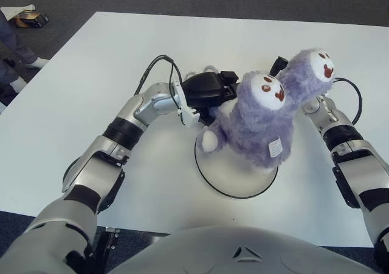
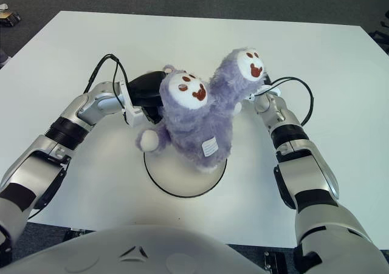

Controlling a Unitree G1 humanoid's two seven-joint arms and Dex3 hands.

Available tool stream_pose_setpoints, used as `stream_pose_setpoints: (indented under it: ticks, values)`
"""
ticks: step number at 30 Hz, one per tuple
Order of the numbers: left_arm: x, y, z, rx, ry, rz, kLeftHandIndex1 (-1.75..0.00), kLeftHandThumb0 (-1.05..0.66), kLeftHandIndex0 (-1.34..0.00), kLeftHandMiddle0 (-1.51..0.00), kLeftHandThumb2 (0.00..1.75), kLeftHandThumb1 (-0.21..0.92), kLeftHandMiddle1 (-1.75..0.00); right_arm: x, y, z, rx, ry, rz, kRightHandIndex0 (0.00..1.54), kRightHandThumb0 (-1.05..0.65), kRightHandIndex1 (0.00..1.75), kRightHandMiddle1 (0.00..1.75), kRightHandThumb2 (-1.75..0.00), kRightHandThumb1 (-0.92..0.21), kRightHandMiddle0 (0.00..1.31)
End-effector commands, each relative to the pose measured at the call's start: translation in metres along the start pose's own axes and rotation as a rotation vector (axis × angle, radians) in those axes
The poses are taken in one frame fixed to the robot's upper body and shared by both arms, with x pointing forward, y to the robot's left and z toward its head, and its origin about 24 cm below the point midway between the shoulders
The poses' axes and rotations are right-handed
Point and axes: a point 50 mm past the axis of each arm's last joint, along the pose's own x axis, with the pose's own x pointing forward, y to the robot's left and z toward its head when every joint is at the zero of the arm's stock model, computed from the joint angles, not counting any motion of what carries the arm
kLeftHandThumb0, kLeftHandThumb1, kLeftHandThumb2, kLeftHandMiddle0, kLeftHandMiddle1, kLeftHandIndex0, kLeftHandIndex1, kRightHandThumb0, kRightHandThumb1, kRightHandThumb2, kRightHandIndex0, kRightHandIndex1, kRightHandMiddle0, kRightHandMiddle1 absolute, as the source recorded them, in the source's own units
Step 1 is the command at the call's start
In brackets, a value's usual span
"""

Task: Put the doll into the plate.

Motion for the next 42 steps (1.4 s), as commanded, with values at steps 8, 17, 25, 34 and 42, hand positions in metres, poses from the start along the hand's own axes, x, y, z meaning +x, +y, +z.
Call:
stream_pose_setpoints:
  ticks: [8,17,25,34,42]
  values:
    - [-0.0051,-0.0081,0.0025,-0.035,-0.053,-0.018,-0.94,-0.98,0.00,-0.10,1.12,0.92,-0.80,-0.0109,0.0210,-0.0115,-0.015,0.056,0.098,0.39,-0.35,1.57,1.75,-0.52,-0.92,0.19]
    - [-0.0076,-0.0076,0.0027,-0.090,-0.090,-0.023,-0.95,-0.95,0.00,-0.11,1.13,0.92,-0.68,-0.0106,0.0208,-0.0113,-0.018,0.061,0.102,0.38,-0.35,1.58,1.75,-0.52,-0.92,0.19]
    - [-0.0076,-0.0074,0.0025,-0.183,-0.114,0.017,-1.11,-0.90,0.00,-0.14,1.09,0.92,-0.69,-0.0105,0.0207,-0.0120,-0.011,0.072,0.106,0.37,-0.35,1.57,1.75,-0.52,-0.92,0.19]
    - [-0.0074,-0.0060,0.0034,-0.295,-0.183,0.042,-1.28,-0.85,-0.05,-0.06,1.02,0.92,-0.77,-0.0106,0.0203,-0.0134,-0.005,0.079,0.110,0.36,-0.35,1.54,1.75,-0.52,-0.92,0.19]
    - [-0.0067,-0.0042,0.0001,-0.397,-0.212,0.064,-1.37,-0.80,-0.20,-0.03,0.97,0.92,-0.80,-0.0111,0.0202,-0.0137,-0.004,0.071,0.107,0.36,-0.35,1.56,1.75,-0.52,-0.92,0.19]
